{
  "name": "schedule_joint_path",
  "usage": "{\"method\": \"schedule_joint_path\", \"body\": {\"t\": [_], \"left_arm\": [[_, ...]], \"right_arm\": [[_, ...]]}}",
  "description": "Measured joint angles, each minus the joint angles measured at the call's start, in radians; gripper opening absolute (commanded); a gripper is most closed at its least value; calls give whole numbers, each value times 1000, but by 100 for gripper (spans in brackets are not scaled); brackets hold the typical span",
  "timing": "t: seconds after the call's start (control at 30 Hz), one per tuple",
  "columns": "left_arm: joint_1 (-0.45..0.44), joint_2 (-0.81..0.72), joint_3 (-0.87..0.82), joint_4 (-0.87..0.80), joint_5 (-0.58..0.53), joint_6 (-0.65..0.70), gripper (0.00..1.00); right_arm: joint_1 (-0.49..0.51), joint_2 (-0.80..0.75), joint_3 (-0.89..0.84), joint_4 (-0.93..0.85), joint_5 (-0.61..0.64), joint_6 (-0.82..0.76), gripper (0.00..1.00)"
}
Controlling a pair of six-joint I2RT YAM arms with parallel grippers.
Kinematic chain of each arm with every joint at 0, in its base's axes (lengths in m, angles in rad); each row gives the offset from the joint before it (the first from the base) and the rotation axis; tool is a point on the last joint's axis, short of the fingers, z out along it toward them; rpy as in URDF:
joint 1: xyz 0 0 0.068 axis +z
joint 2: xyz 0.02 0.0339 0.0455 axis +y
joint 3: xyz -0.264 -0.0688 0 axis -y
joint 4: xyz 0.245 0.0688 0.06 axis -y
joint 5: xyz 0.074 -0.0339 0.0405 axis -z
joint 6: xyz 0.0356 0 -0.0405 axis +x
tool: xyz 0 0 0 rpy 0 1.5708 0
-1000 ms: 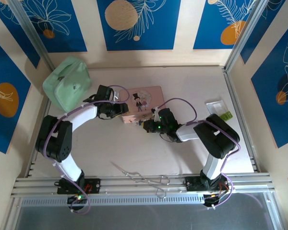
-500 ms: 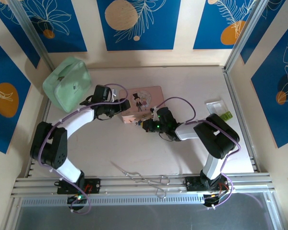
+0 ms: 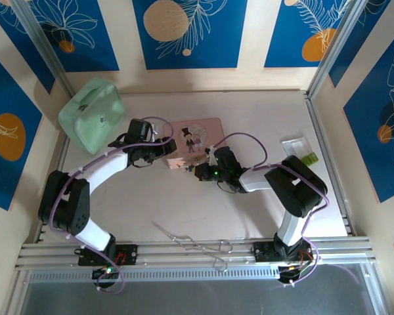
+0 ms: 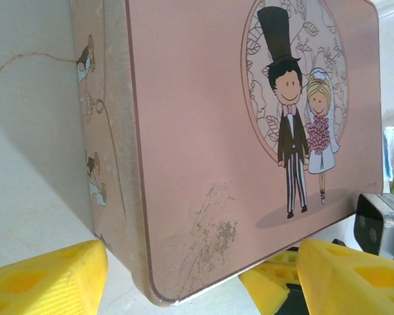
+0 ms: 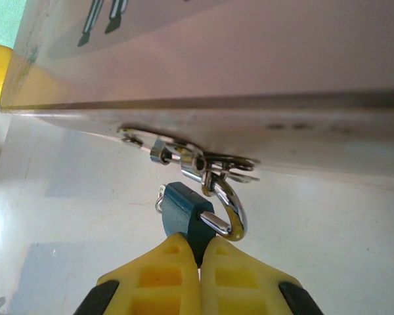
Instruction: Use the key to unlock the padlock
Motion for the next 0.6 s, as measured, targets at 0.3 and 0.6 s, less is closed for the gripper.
{"method": "schedule_joint_path", "body": {"t": [0.3,0.6], "left_arm": [[0,39,0,1,0,-7,71],[-25,50,-19,15,0,-24,67]], "right_arm": [[4,2,12,-19,3,-3,0],[7,8,18,-21,11,-10,0]]}}
